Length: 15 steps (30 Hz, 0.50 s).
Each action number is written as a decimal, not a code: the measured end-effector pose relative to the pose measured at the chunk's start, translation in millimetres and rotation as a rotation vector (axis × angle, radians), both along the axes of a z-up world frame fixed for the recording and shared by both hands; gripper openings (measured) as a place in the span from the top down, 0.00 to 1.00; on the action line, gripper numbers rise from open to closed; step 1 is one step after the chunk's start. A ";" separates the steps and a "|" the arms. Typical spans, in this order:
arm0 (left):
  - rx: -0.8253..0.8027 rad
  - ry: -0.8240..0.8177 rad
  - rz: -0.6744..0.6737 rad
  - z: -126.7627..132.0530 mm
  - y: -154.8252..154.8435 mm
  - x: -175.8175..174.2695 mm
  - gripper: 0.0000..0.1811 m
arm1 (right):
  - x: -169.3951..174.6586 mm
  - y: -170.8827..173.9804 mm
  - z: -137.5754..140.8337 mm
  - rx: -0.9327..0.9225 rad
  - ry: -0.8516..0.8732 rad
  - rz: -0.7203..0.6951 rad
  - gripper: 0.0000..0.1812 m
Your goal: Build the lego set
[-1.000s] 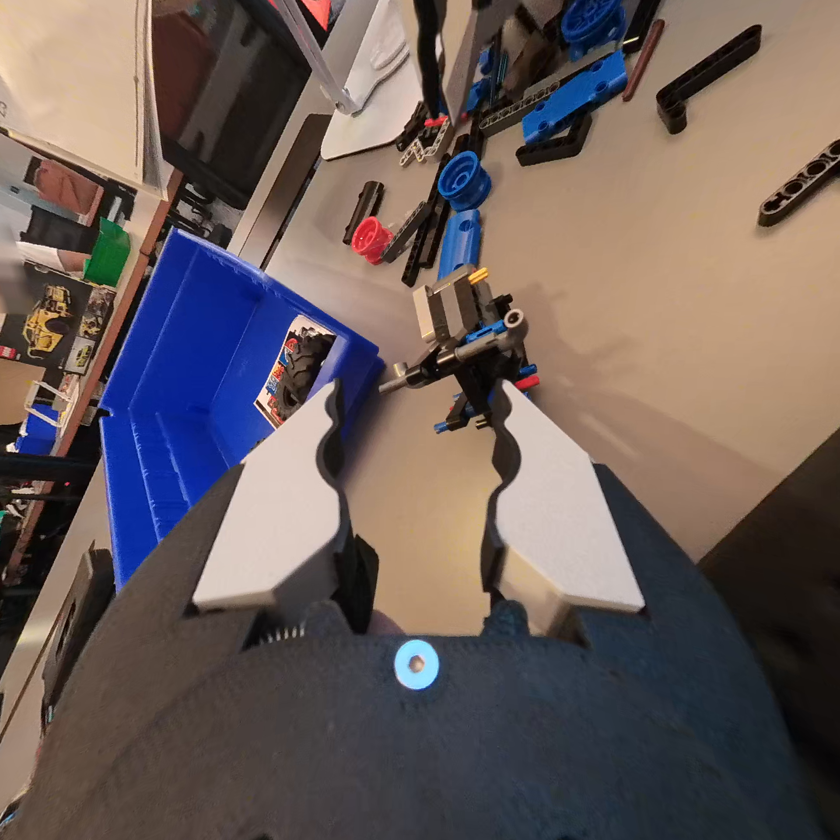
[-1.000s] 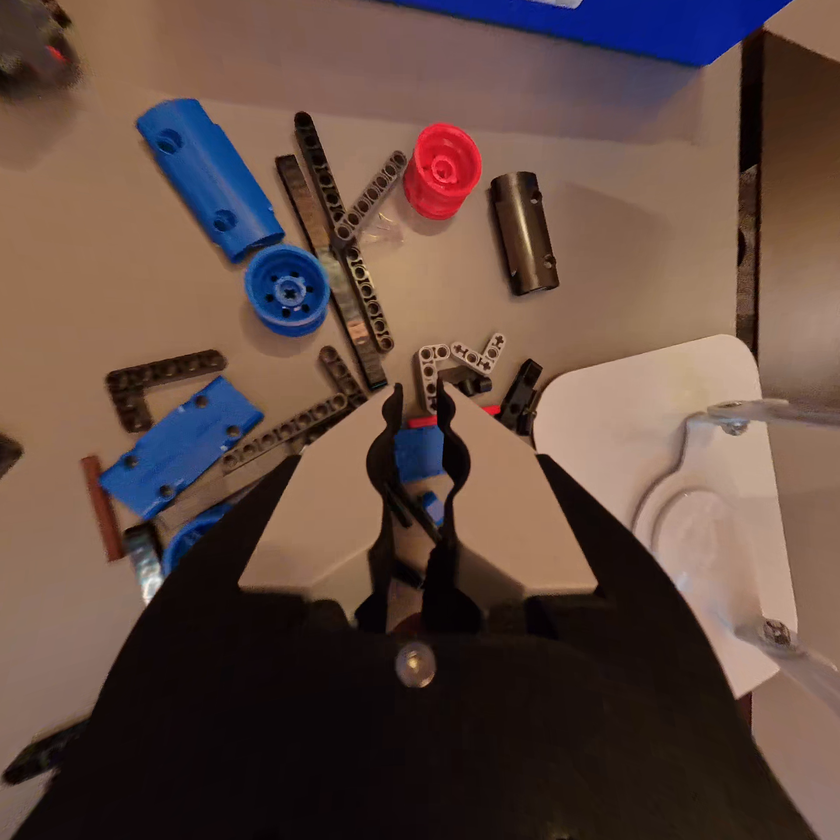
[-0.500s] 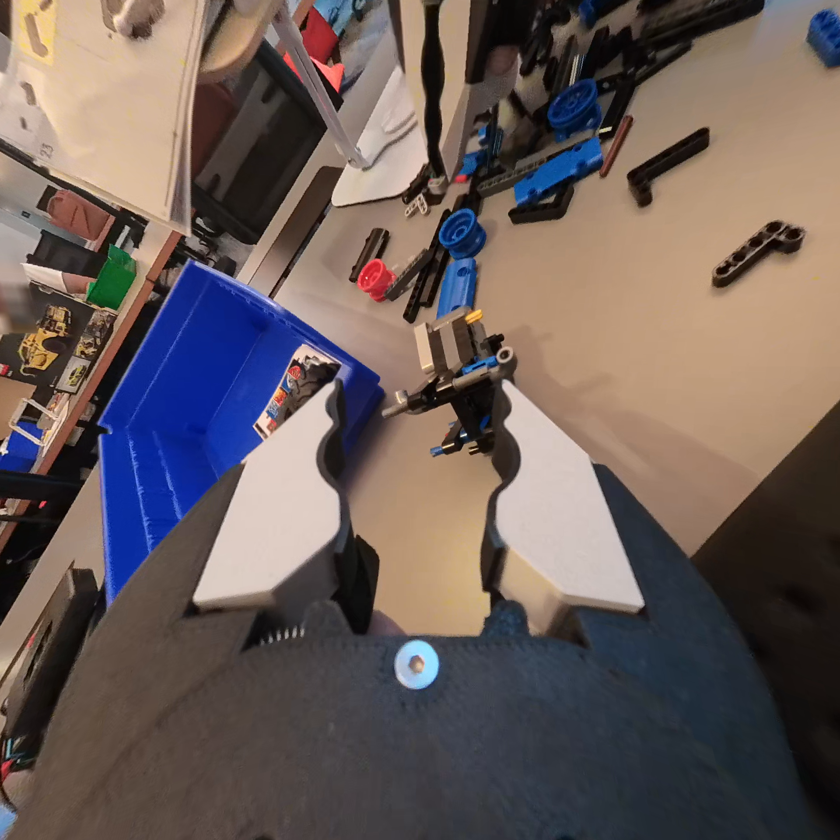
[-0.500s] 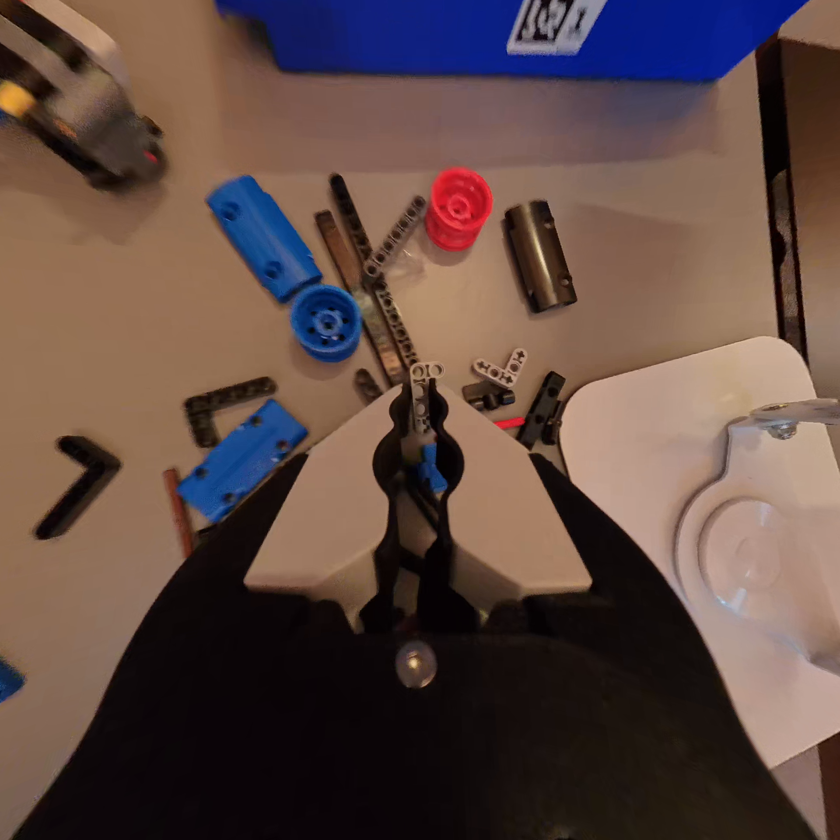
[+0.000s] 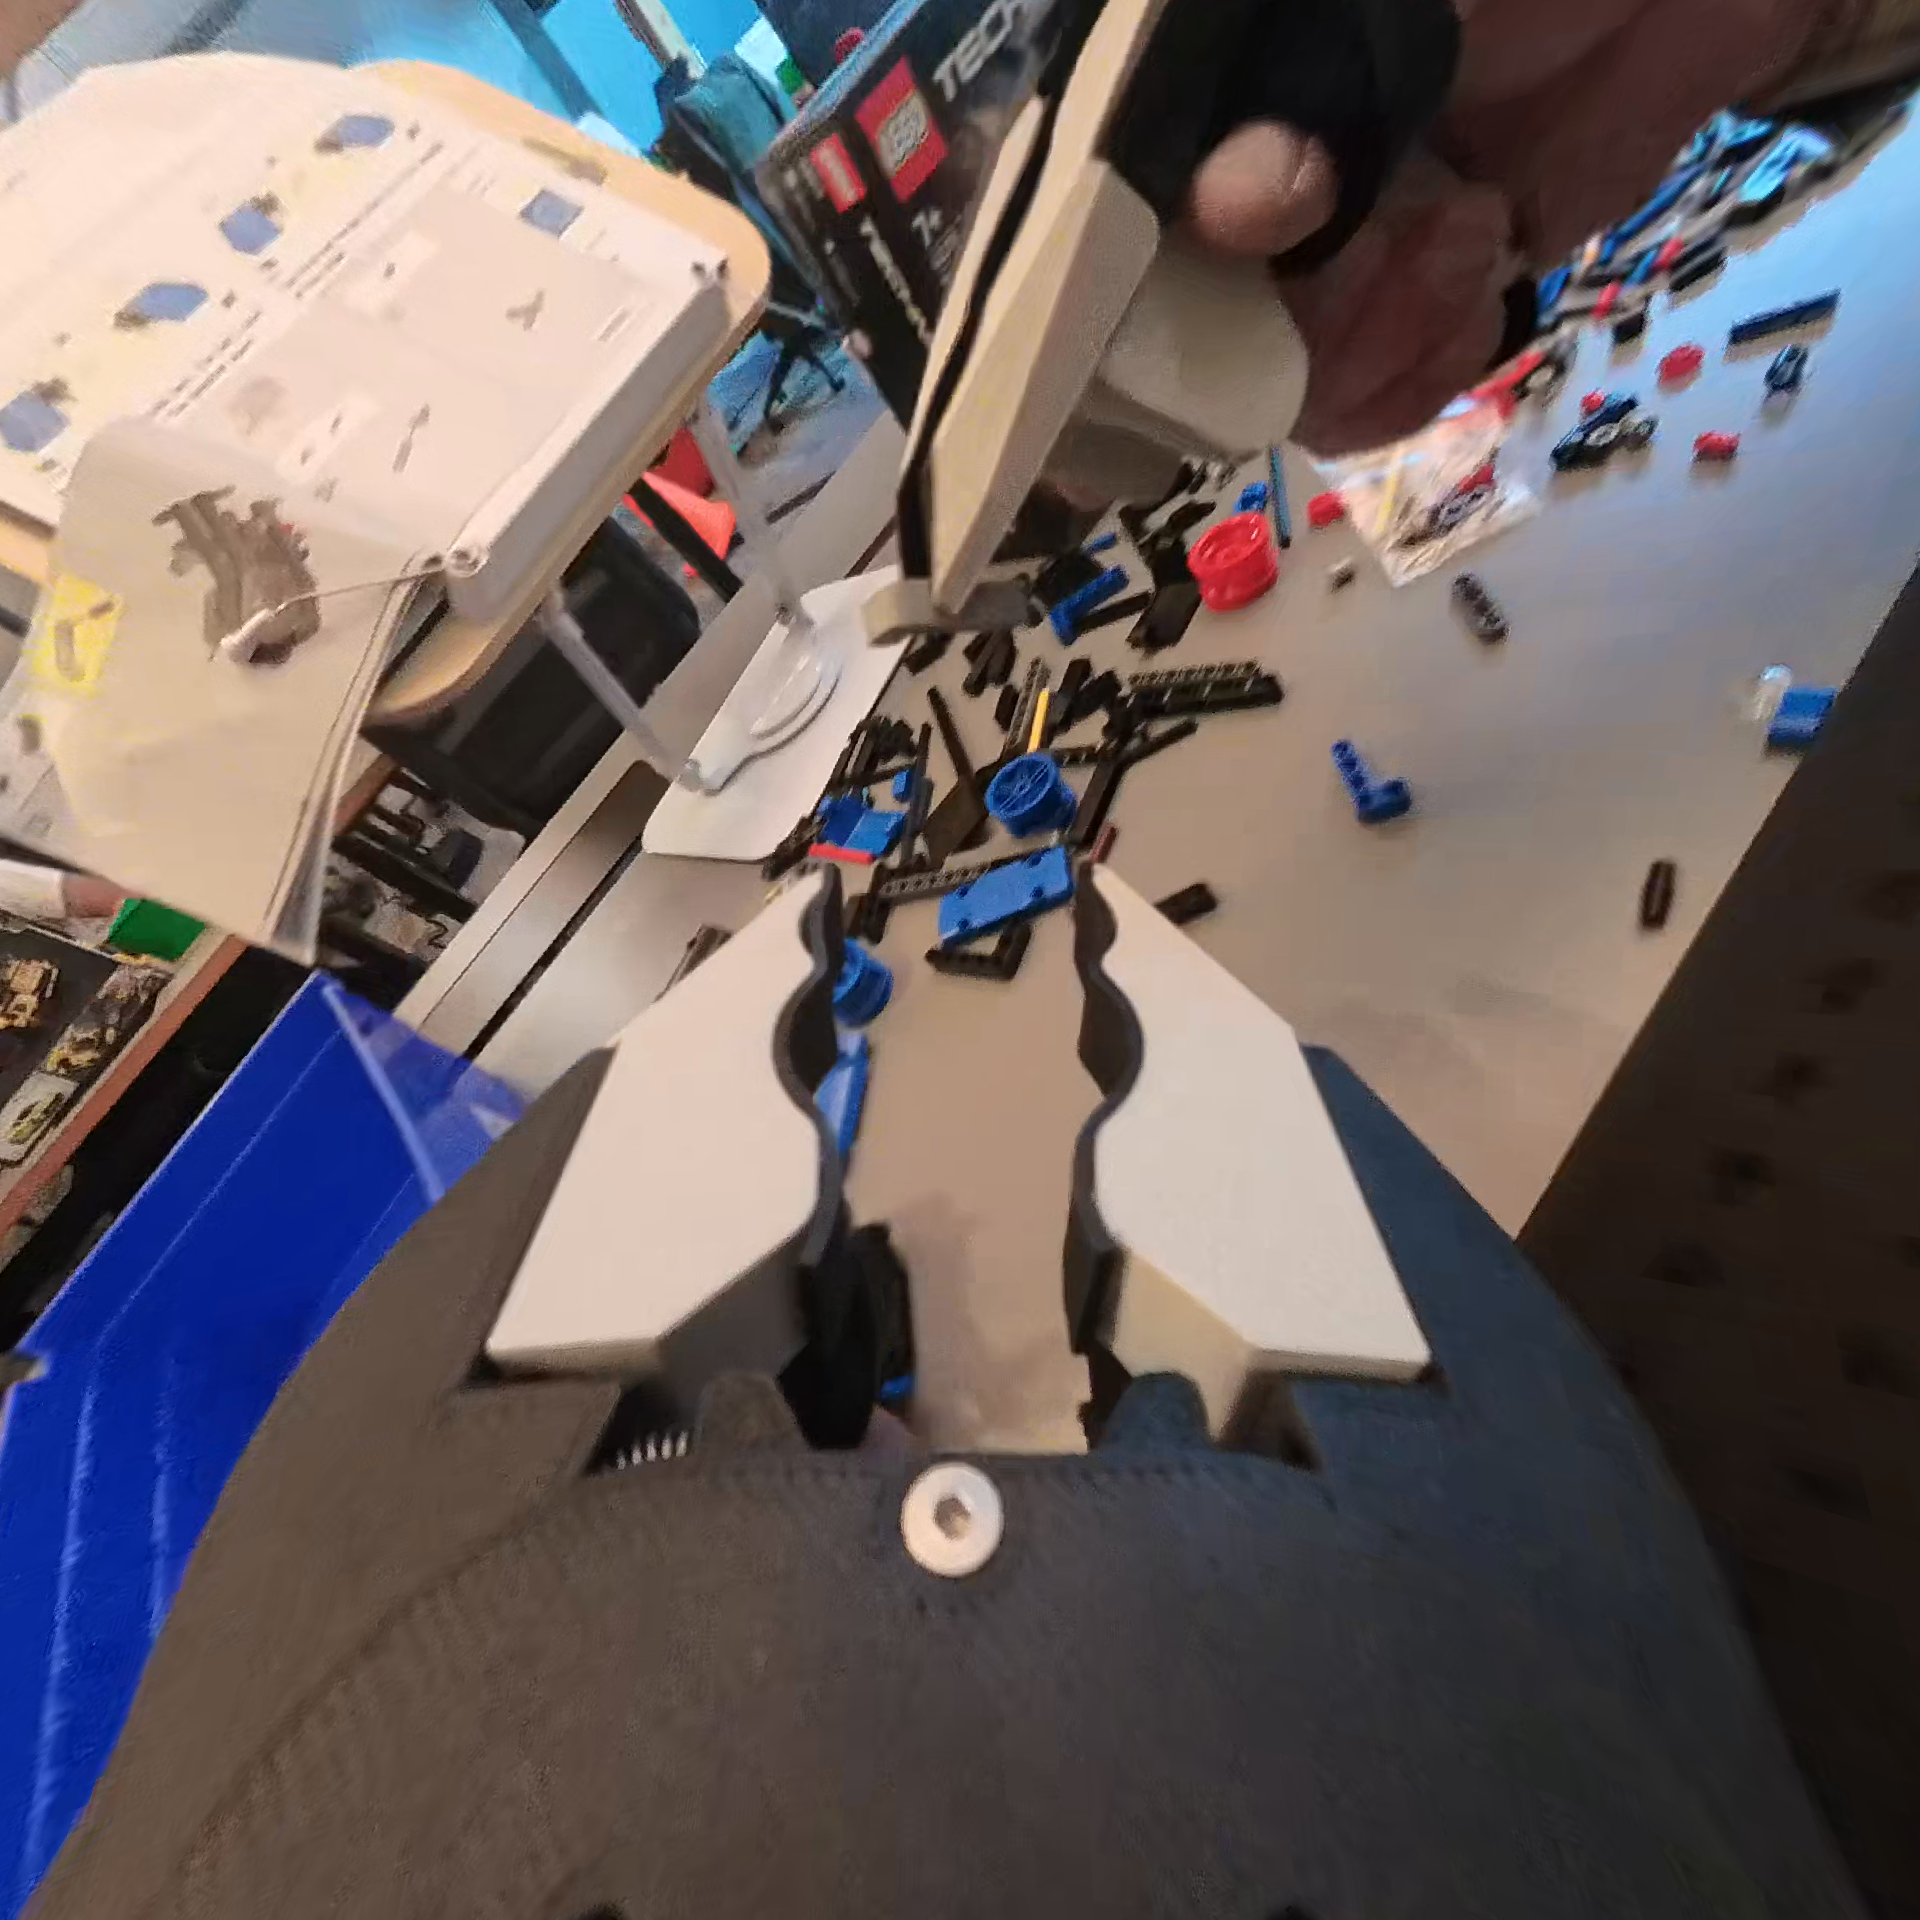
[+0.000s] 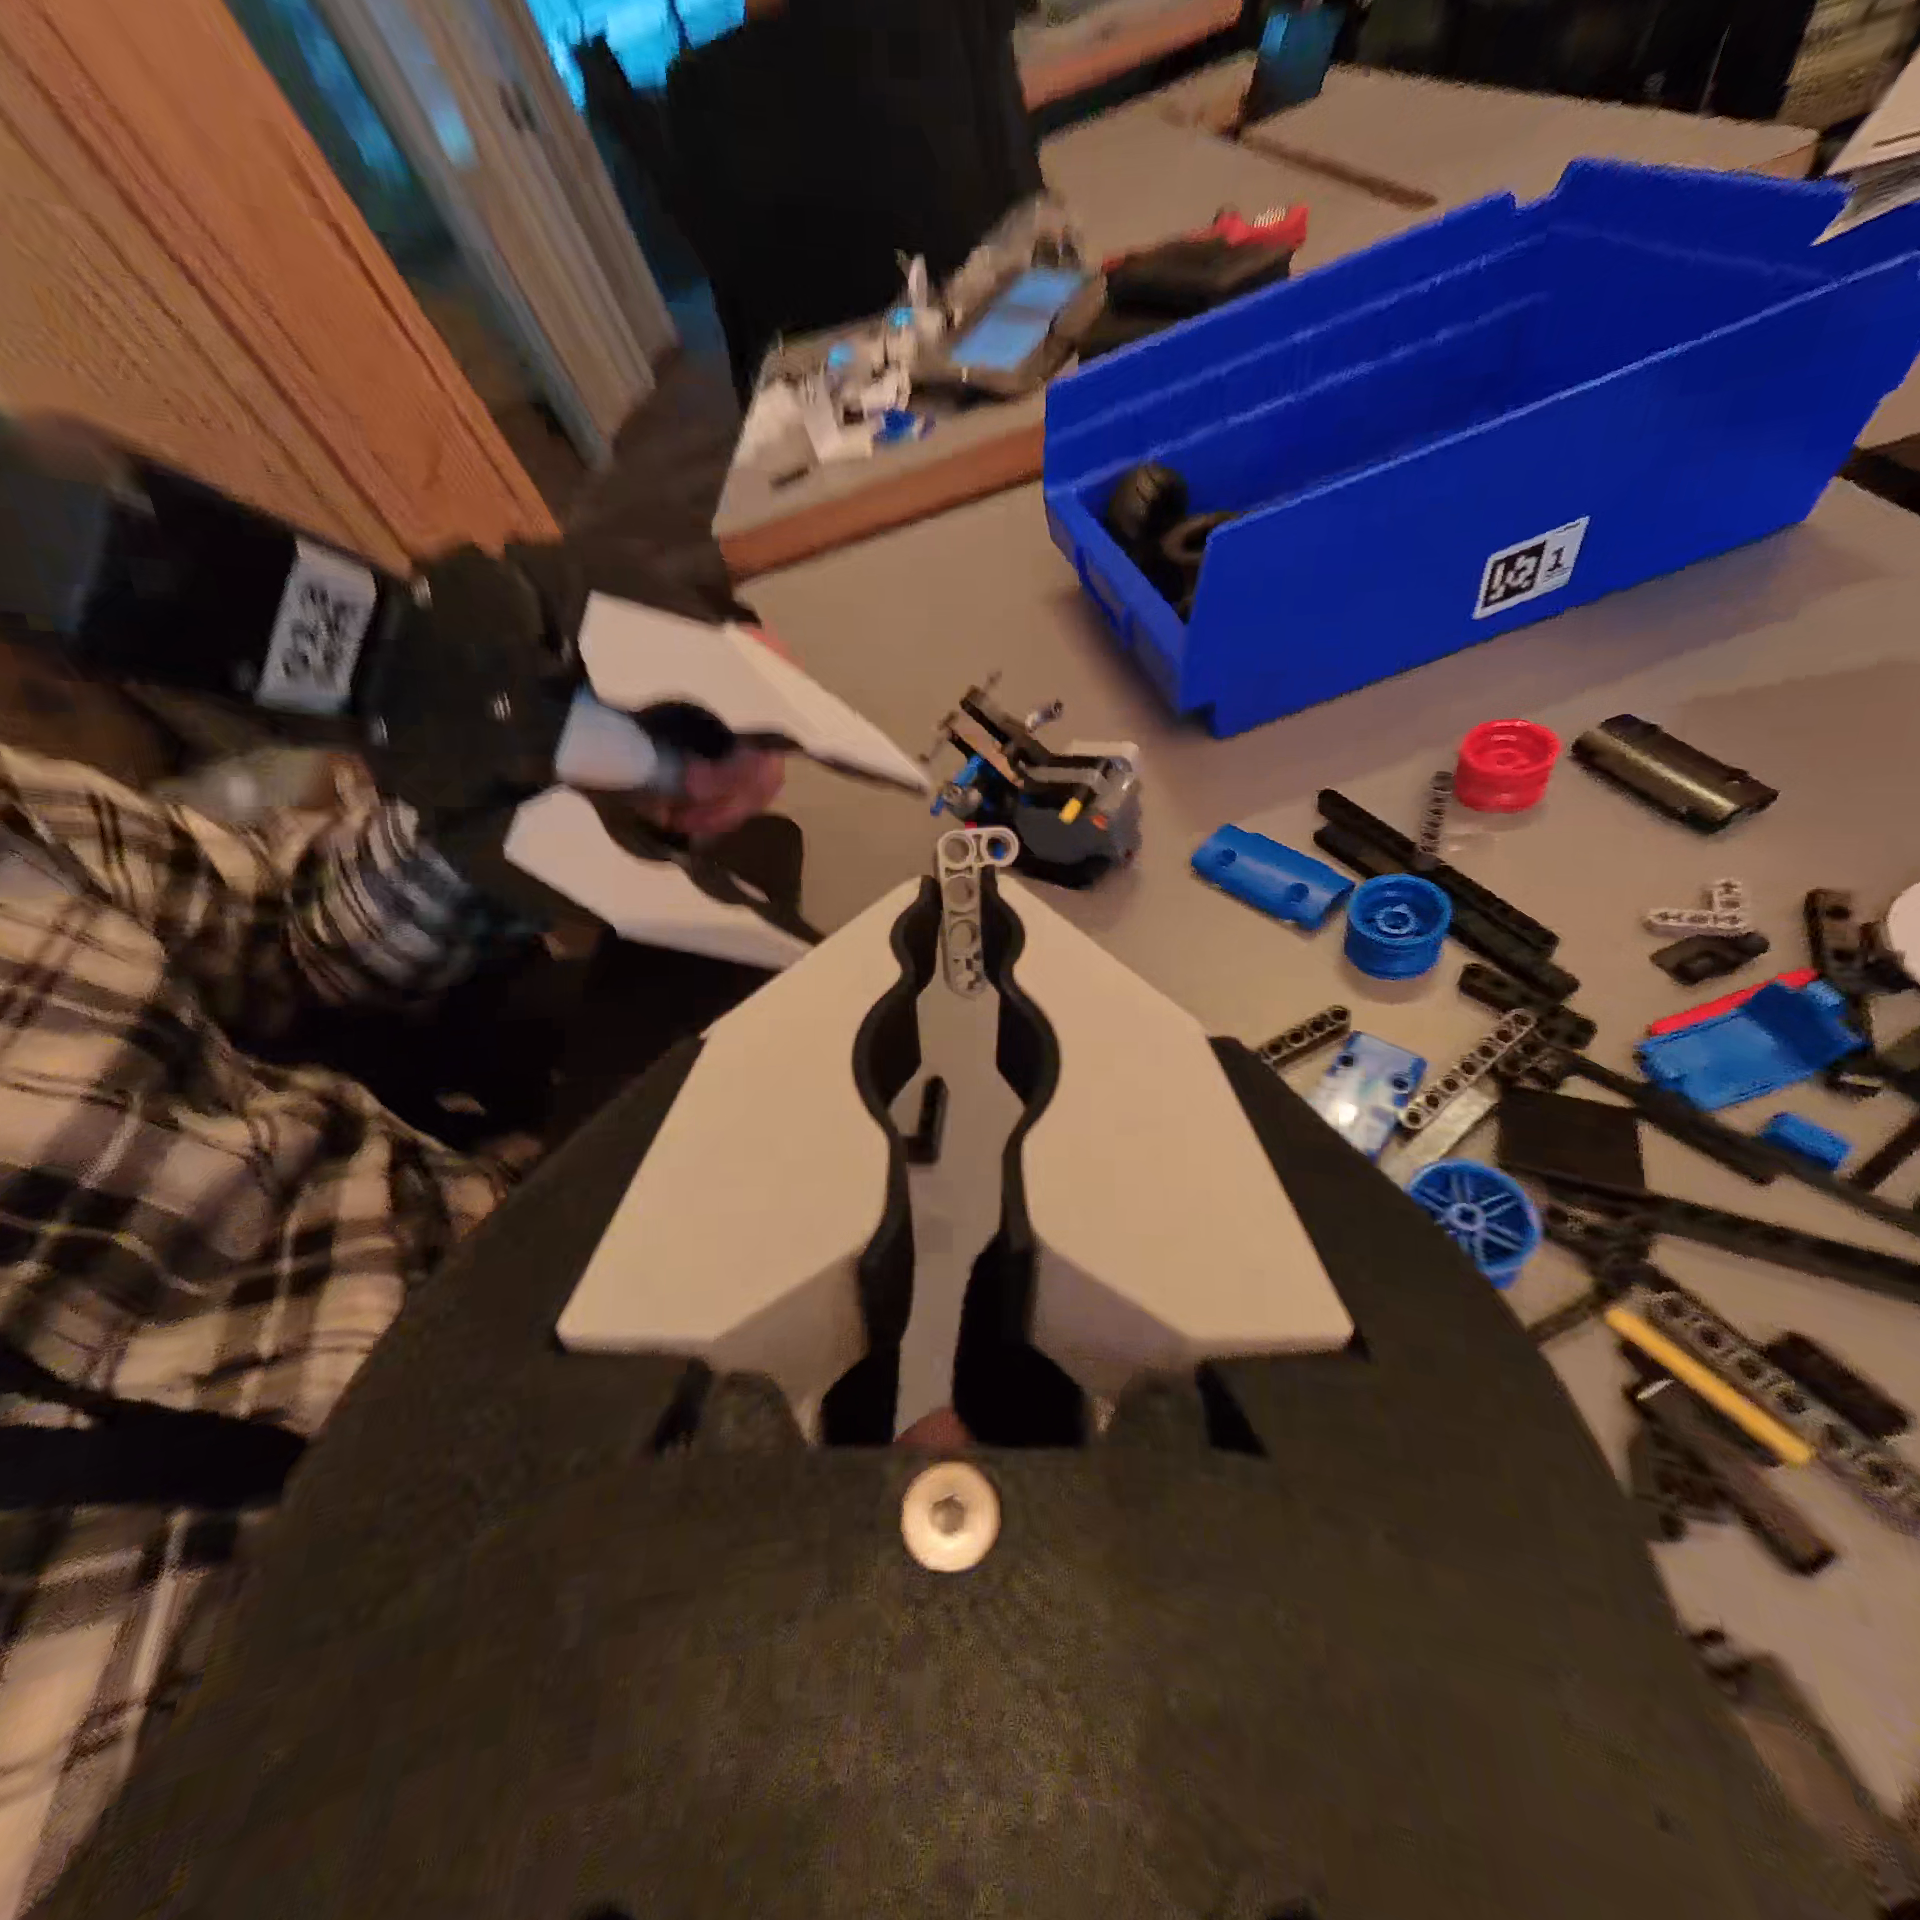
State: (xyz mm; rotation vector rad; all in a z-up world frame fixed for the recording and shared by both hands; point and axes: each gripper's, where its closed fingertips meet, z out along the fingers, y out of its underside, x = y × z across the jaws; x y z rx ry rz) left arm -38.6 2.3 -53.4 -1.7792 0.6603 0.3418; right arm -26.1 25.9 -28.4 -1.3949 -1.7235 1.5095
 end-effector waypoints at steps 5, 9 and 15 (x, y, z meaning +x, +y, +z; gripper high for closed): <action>0.028 -0.135 0.017 2.5 17.2 34.7 0.77 | 9.3 -16.1 -4.8 -0.123 0.042 -0.068 0.96; 0.065 -0.146 0.095 -1.9 19.3 35.2 0.82 | 12.3 -31.3 -15.4 -0.160 0.057 -0.117 0.97; 0.054 -0.099 0.098 -10.6 14.3 30.3 0.84 | 10.0 -36.4 -21.5 -0.204 0.076 -0.169 0.96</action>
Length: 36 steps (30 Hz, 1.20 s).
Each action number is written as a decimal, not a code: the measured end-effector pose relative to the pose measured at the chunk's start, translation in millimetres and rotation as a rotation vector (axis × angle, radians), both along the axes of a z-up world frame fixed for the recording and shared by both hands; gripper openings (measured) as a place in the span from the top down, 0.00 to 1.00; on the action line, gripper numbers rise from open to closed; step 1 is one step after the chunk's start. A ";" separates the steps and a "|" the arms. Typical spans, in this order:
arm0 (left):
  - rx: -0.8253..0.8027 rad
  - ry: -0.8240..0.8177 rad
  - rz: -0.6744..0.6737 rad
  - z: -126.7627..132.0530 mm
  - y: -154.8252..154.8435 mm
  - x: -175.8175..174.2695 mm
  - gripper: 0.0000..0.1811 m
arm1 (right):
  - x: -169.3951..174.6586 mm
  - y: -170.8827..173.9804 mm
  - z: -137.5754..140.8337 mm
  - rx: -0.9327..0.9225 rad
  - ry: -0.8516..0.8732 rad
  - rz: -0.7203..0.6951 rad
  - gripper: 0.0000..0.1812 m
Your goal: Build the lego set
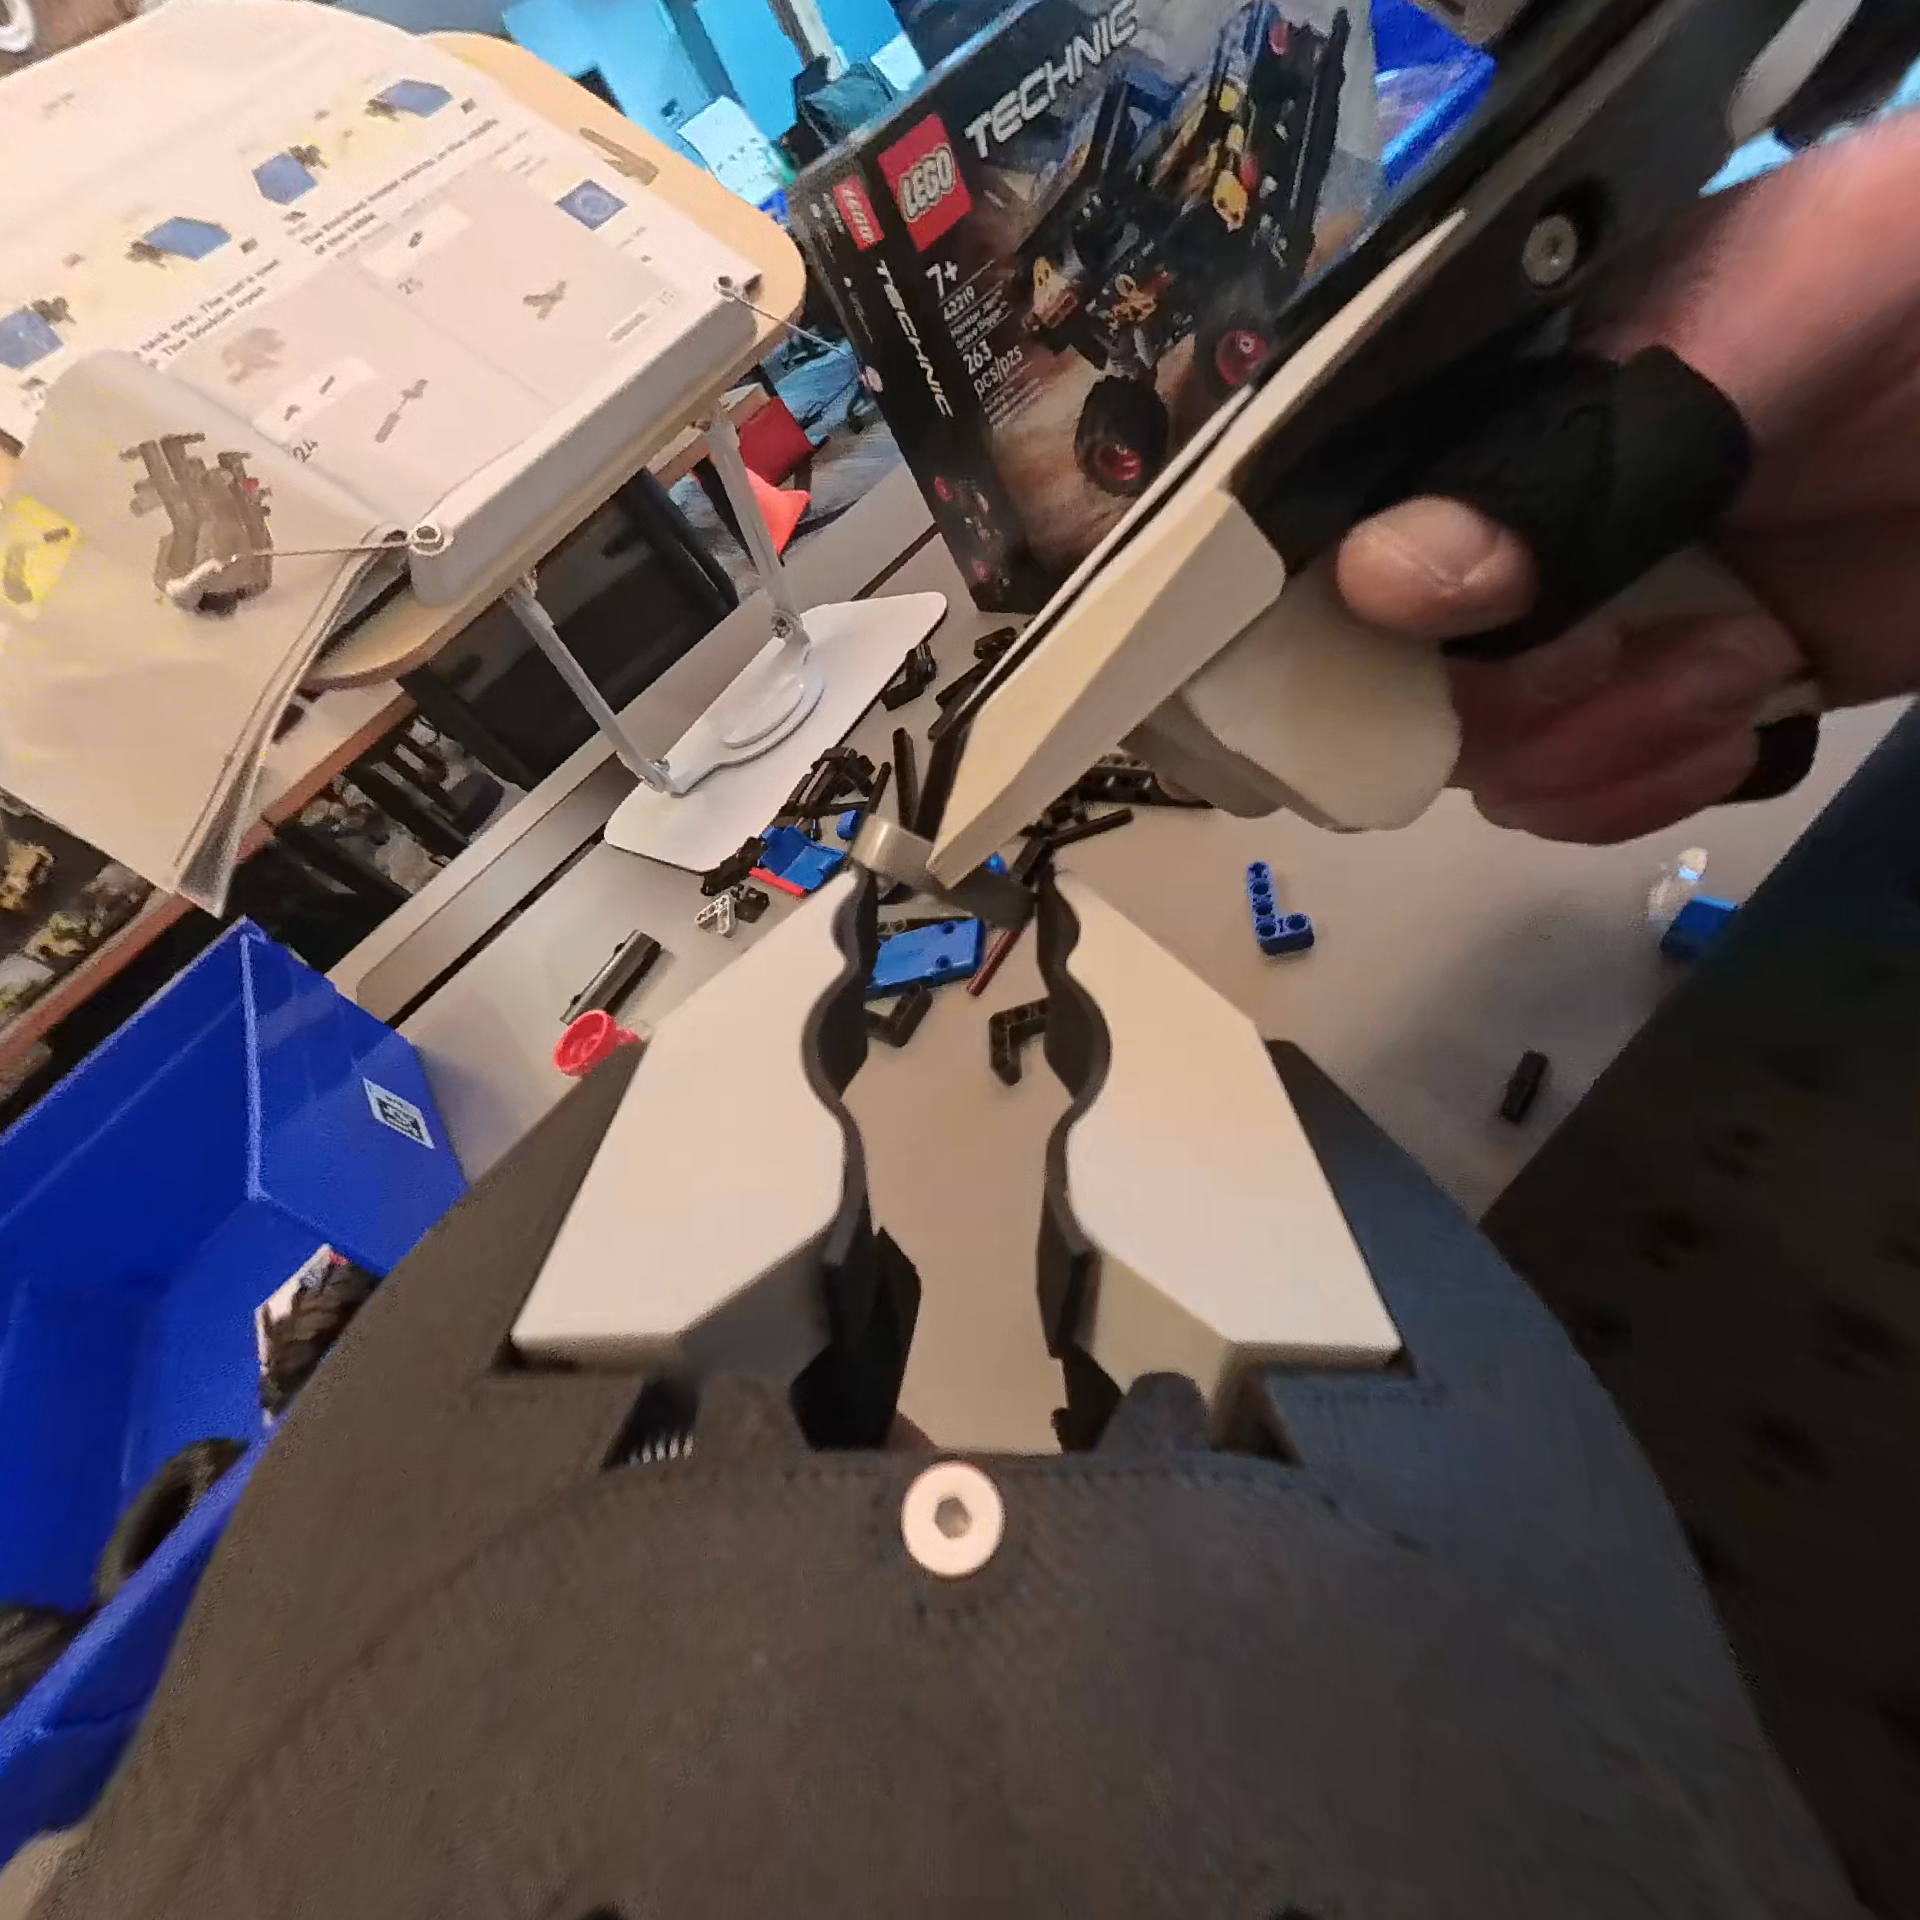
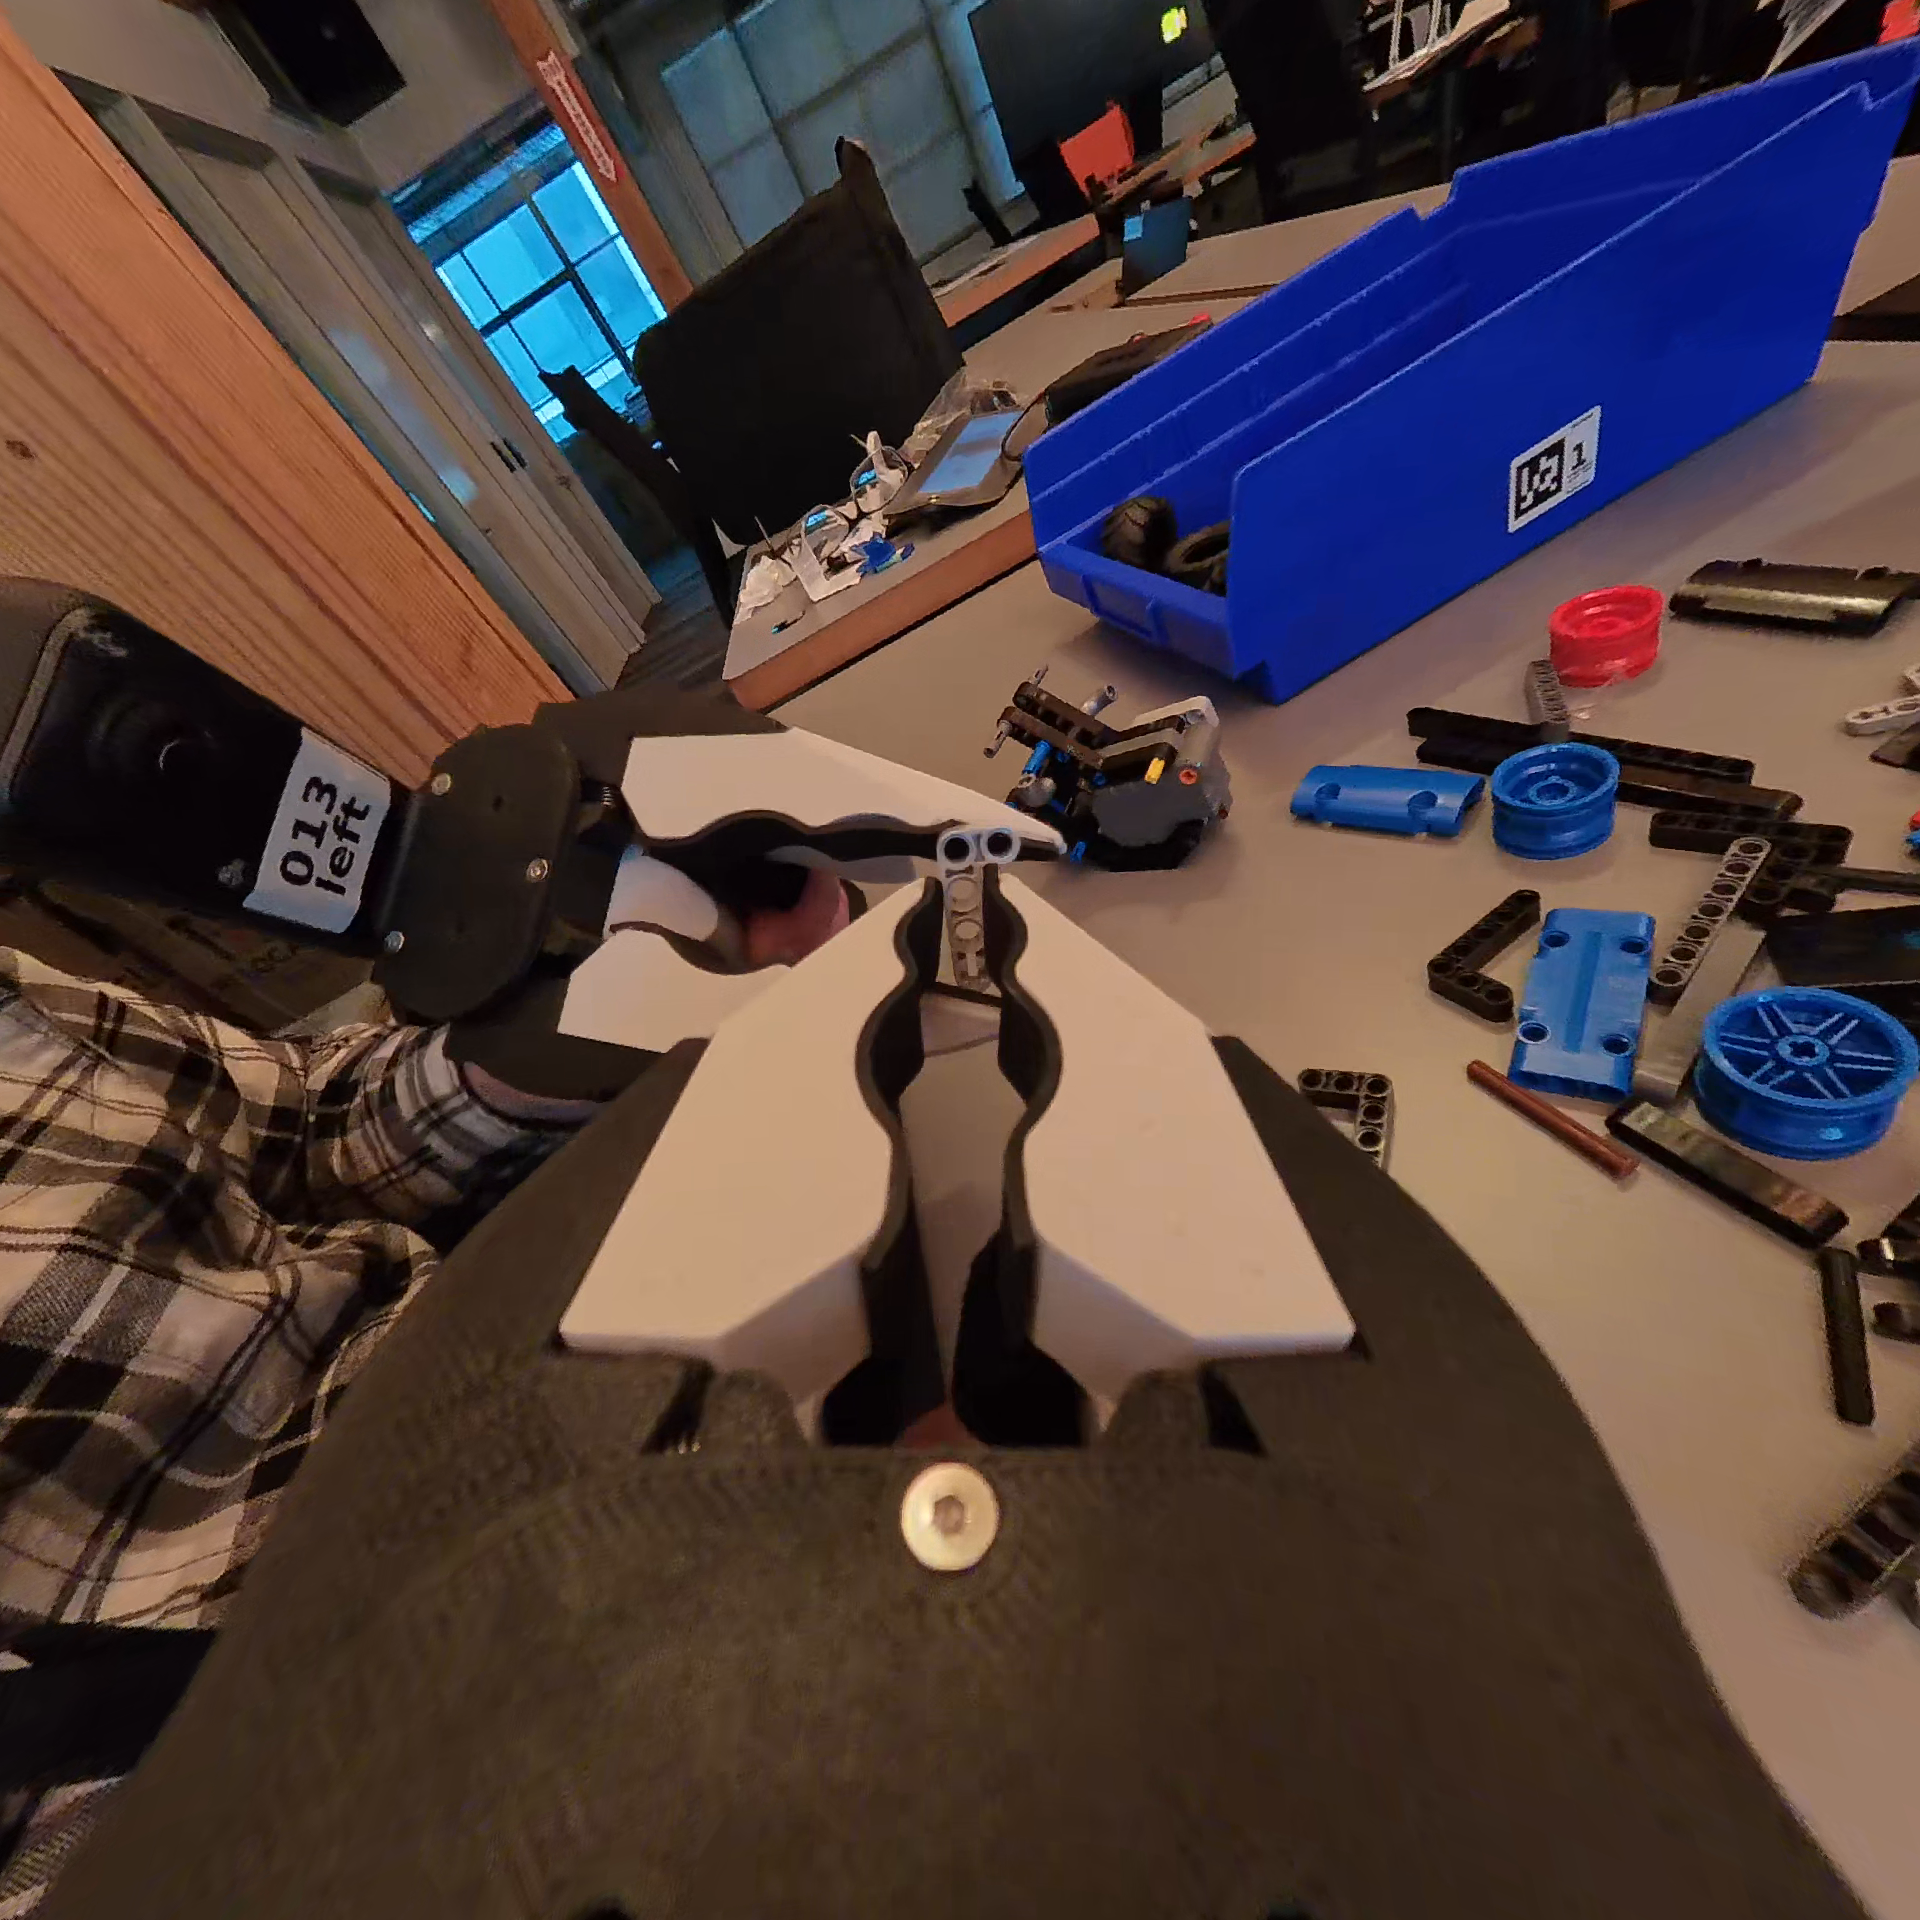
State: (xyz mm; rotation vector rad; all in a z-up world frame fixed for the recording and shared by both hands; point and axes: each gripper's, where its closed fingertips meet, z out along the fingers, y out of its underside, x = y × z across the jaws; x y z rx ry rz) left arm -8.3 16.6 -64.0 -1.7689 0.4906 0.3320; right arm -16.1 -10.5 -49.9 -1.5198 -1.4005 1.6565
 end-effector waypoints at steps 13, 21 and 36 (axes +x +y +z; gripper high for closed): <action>-0.113 -0.116 -0.140 -15.3 -6.6 3.3 0.95 | 7.7 3.1 -5.9 0.013 -0.007 -0.001 0.97; -0.288 -0.189 -0.258 -38.2 -16.5 17.7 0.96 | 20.4 15.0 -20.6 0.484 -0.056 -0.018 0.88; -0.471 -0.329 -0.398 -51.1 -28.1 39.1 0.96 | 26.5 4.8 -45.8 1.221 -0.071 0.213 0.95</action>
